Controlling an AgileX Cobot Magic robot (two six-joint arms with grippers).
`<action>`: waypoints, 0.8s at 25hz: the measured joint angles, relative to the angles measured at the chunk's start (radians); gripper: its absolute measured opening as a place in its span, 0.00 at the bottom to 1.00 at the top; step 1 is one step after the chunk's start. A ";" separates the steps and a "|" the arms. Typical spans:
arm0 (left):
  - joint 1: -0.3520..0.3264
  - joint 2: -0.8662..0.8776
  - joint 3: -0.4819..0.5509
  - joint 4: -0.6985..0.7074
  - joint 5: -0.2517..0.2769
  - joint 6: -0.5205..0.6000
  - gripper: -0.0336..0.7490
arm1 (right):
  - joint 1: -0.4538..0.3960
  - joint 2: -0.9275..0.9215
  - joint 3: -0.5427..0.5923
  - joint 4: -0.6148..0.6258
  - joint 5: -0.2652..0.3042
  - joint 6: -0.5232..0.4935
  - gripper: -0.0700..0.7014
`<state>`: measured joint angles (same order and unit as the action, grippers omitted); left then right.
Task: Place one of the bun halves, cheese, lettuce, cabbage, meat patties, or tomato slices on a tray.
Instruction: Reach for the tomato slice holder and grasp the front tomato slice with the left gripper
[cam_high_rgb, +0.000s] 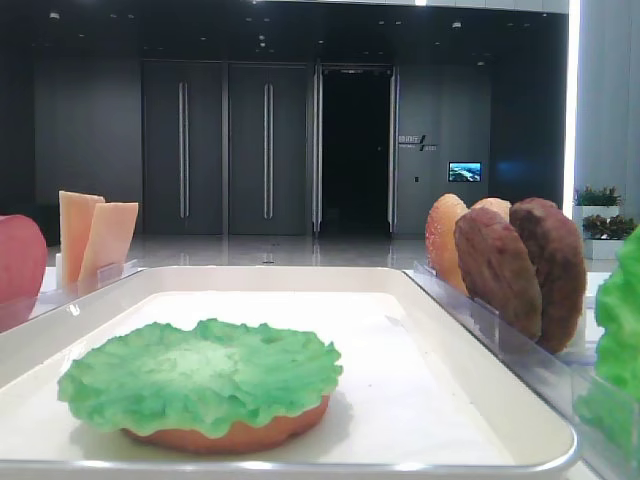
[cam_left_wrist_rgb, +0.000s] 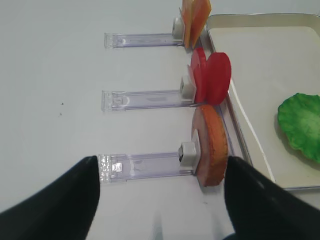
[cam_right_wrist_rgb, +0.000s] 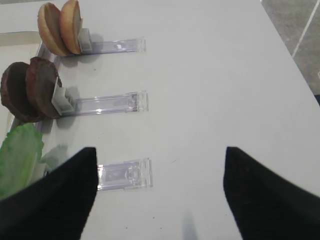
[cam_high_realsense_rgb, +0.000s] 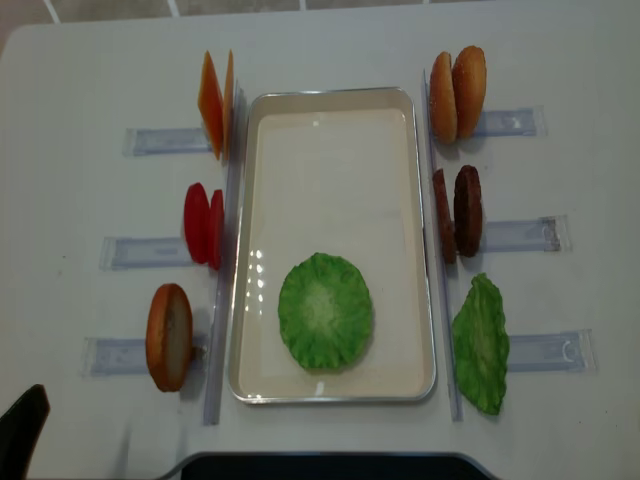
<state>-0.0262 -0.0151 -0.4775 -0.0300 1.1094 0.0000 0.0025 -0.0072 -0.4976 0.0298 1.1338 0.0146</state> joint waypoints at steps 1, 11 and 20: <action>0.000 0.000 0.000 0.000 0.000 0.000 0.79 | 0.000 0.000 0.000 0.000 0.000 0.000 0.77; 0.000 0.000 0.000 0.000 0.000 0.000 0.79 | 0.000 0.000 0.000 0.000 0.000 0.000 0.77; 0.000 0.104 0.000 0.039 0.000 -0.062 0.78 | 0.000 0.000 0.000 0.000 0.000 0.000 0.77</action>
<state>-0.0262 0.0888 -0.4775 0.0088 1.1094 -0.0621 0.0025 -0.0072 -0.4976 0.0298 1.1338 0.0146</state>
